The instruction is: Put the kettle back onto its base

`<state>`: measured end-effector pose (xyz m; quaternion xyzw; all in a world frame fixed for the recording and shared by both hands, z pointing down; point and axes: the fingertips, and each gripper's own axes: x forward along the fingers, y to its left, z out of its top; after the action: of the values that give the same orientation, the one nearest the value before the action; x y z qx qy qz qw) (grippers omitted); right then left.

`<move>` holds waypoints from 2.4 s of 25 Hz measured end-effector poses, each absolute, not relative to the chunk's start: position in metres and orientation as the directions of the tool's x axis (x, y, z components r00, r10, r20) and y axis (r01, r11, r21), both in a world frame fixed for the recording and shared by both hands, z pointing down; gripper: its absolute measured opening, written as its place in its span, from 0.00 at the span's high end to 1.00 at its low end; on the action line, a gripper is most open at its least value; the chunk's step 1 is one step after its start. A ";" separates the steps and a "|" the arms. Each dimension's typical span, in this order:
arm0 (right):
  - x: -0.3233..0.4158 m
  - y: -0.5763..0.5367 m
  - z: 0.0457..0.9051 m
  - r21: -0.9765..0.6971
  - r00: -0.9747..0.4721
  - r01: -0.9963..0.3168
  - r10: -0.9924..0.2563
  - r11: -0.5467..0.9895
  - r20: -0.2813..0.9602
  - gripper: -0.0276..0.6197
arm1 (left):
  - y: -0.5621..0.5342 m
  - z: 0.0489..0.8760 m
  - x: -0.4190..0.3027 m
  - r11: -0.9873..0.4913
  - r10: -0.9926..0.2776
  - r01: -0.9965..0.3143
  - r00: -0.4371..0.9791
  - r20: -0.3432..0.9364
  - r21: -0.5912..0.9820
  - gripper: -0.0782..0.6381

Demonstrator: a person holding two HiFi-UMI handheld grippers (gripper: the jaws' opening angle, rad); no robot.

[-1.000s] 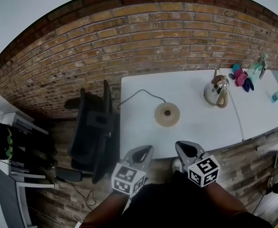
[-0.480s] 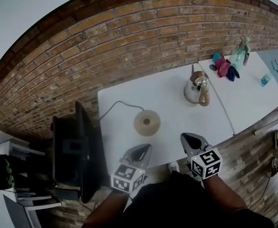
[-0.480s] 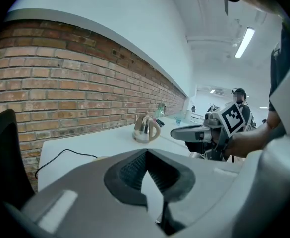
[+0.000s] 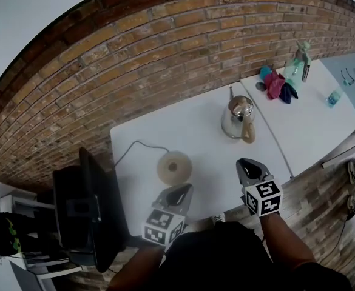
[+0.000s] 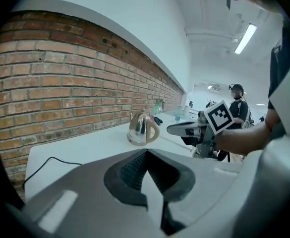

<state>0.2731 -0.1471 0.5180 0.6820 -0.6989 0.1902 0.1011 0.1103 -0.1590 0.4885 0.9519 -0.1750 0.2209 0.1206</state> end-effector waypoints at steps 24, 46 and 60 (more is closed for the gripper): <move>0.400 -0.239 0.578 0.003 0.082 -0.996 -0.844 -0.094 0.529 0.62 | -0.208 0.522 0.149 -0.868 -0.322 -0.471 0.775 0.543 0.157 0.89; 0.414 -0.264 0.606 0.026 0.129 -0.990 -0.817 -0.139 0.562 0.67 | -0.216 0.532 0.131 -0.824 -0.376 -0.541 0.743 0.554 0.165 0.89; 0.422 -0.270 0.602 -0.022 0.124 -0.987 -0.828 -0.162 0.547 0.71 | -0.215 0.527 0.118 -0.809 -0.410 -0.567 0.733 0.544 0.155 0.89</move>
<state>0.4221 -0.2696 0.6022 0.7284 -0.6227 0.2245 0.1767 0.1184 -0.2145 0.5270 0.9174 -0.2662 0.2508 0.1571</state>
